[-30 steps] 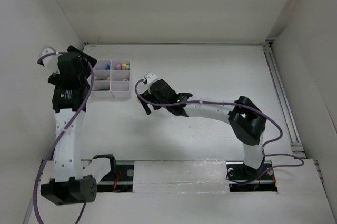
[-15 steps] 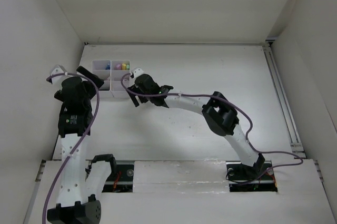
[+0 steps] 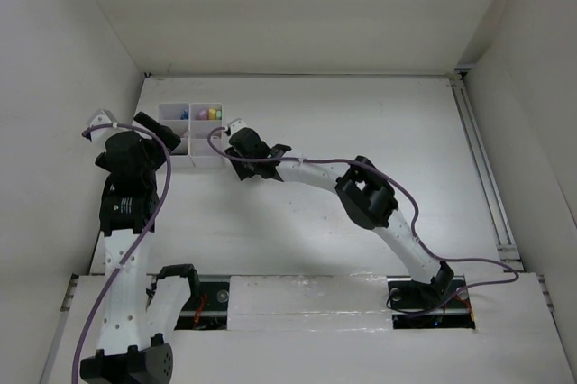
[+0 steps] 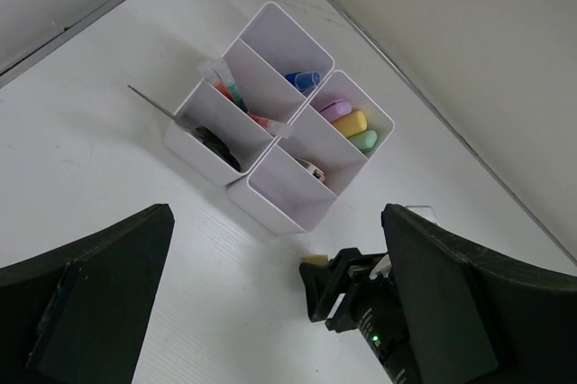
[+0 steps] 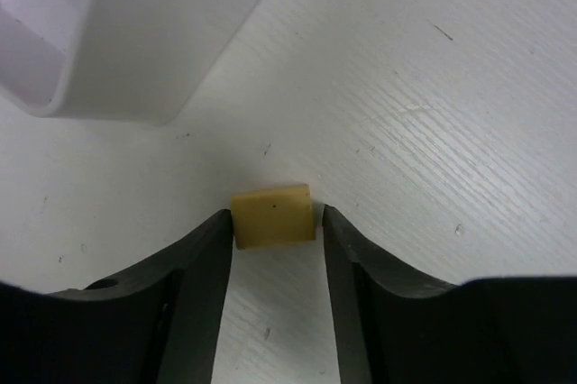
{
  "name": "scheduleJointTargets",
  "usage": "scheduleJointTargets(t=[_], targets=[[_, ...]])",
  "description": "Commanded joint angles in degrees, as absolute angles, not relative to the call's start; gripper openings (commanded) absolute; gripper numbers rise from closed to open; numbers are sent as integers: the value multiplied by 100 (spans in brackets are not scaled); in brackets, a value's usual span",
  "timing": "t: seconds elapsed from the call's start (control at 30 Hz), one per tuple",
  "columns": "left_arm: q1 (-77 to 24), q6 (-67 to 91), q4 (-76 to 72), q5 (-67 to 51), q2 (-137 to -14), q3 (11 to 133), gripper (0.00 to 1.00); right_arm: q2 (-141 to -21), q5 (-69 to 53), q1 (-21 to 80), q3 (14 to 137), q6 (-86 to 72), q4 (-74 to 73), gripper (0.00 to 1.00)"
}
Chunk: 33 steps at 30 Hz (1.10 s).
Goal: Sort the stationery into containers
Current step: Pick up the stationery from the center of the board.
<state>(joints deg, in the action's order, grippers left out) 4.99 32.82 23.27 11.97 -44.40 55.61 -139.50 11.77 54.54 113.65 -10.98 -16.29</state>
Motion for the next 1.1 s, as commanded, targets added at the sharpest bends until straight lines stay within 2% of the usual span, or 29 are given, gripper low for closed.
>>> scheduleJointTargets(t=[0.0, 0.03, 0.13, 0.23, 0.33, 0.4, 0.53, 0.57, 0.7, 1.0, 1.07], targets=[[527, 3155, 2083, 1099, -4351, 5555, 100, -14027, 1195, 5476, 11532, -1239, -1775, 48], [527, 3155, 2083, 1099, -4351, 5555, 100, -14027, 1195, 5476, 11470, -1239, -1775, 39], [527, 3155, 2083, 1099, -4351, 5555, 100, -13905, 1248, 5476, 11417, -1301, -1775, 30], [527, 3155, 2083, 1099, -4351, 5555, 100, -13633, 1248, 5476, 11005, -1362, -1723, 12], [527, 3103, 2022, 924, -4403, 5555, 100, -13141, 1248, 5476, 10434, -1362, -1478, 0], [527, 2989, 1934, 713, -4473, 5555, 100, -12614, 1248, 5476, 9916, -1301, -1346, 0], [527, 2682, 1662, -585, -4894, 5432, 100, -11562, 722, 5476, 8896, -758, -643, 0], [527, 2620, 1609, -1337, -5157, 5432, 100, -11384, 521, 5476, 8747, -617, -407, 0], [527, 2365, 1424, -3047, -5833, 5379, 100, -10768, -516, 5476, 8297, -54, -53, 0], [281, 2373, 818, -4604, -5827, 5089, 100, -10064, -817, 5528, 7823, 246, 597, 0], [281, 2443, 651, -5087, -5827, 5019, 94, -9994, -1000, 5528, 7822, 246, 799, 0]])
